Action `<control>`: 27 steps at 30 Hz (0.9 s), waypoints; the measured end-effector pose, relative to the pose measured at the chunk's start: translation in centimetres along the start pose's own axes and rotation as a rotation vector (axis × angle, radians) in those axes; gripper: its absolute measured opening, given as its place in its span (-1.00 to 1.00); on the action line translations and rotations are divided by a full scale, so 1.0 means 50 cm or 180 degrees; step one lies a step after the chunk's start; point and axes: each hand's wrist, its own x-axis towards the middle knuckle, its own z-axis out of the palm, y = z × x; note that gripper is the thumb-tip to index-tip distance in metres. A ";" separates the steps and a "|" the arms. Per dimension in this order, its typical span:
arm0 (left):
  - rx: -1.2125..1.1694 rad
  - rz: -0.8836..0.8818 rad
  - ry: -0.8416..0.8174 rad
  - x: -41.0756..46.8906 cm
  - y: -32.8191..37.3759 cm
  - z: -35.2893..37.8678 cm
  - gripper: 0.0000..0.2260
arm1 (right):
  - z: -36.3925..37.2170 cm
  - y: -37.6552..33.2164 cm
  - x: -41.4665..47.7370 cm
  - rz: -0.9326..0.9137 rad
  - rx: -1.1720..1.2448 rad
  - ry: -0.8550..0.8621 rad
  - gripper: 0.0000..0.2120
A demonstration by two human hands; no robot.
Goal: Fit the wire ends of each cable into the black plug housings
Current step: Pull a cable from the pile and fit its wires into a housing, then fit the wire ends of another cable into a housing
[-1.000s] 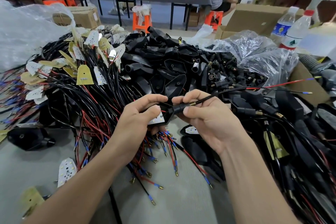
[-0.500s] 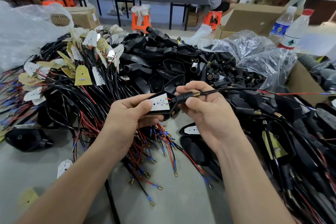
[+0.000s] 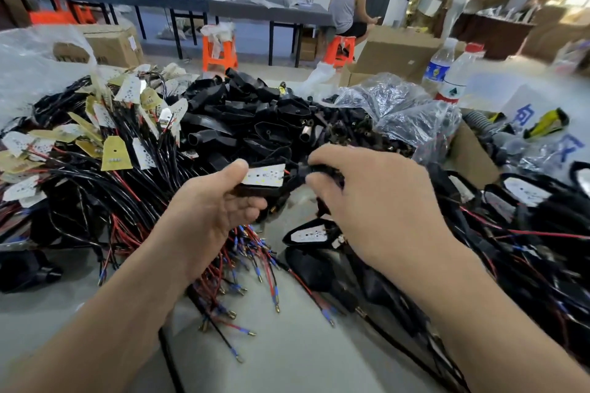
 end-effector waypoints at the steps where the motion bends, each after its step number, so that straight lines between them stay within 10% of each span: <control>1: 0.0033 -0.0147 -0.0045 0.005 0.001 0.016 -0.73 | -0.014 0.012 -0.002 0.0068 -0.0118 0.0009 -0.85; 6: 0.0393 -0.0207 -0.1299 0.036 -0.003 0.111 -0.56 | -0.055 0.105 -0.006 0.0715 0.0077 0.0038 -0.90; 14: 0.3475 0.0654 -0.1277 0.078 -0.122 0.222 -0.28 | 0.041 0.244 -0.045 0.1804 0.0207 0.0057 -0.83; 27: 0.3956 0.1738 -0.0280 0.087 -0.076 0.153 -0.46 | 0.162 0.081 0.011 0.0406 0.1025 -0.0116 -0.71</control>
